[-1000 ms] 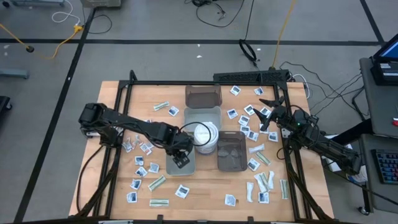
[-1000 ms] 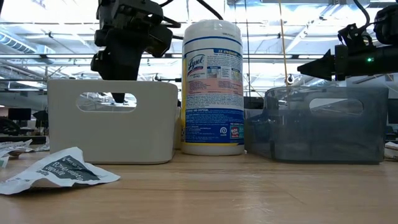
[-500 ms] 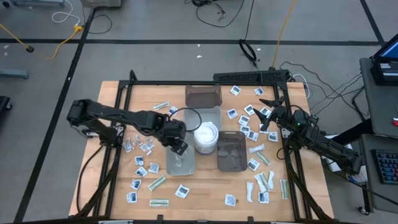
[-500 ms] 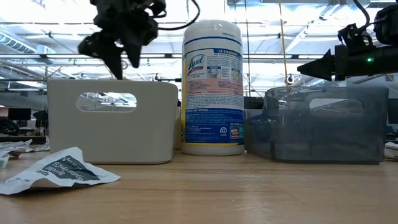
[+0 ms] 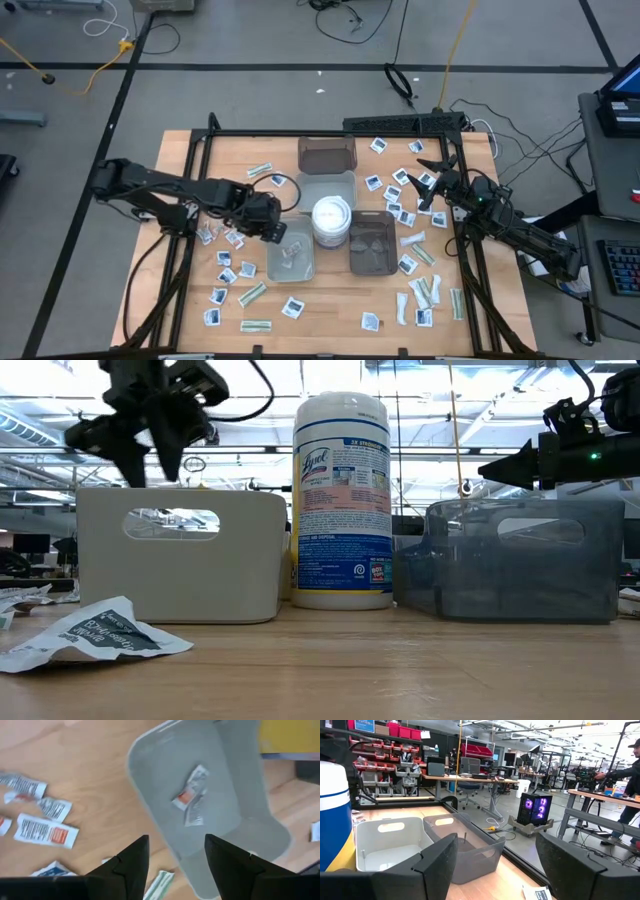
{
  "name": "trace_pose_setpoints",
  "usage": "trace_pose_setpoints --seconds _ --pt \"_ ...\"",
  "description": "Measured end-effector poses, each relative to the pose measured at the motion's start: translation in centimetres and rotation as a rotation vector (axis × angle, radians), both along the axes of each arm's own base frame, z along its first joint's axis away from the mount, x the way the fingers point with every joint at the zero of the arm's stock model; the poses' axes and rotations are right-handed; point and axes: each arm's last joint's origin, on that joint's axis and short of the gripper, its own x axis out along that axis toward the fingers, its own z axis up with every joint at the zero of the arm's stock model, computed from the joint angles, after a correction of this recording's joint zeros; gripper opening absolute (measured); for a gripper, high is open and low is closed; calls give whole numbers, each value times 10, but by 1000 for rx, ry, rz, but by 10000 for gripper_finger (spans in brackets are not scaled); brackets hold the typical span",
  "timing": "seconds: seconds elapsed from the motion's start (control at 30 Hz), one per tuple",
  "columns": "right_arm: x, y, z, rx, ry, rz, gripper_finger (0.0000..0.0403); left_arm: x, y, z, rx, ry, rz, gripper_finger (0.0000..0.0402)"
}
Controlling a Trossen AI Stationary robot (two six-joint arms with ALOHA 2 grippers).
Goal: Pick & Place First Aid Supplies
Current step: Put the ointment pack into the bottom gray bin
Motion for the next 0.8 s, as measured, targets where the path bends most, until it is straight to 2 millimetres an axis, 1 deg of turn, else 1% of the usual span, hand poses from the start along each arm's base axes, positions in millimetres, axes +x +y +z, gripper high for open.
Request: trace_pose_setpoints --seconds 0.2,0.43,0.63,0.8 --pt "0 0 0 0 0 0 263 -25 -3 -11 -31 33 84 200" --pt "0 0 0 0 0 0 263 -53 0 -22 -65 57 201 181" --pt "0 0 0 0 0 0 263 -75 1 -34 -88 77 260 166" --pt "0 0 0 0 0 0 263 -90 3 -43 -100 90 296 162"
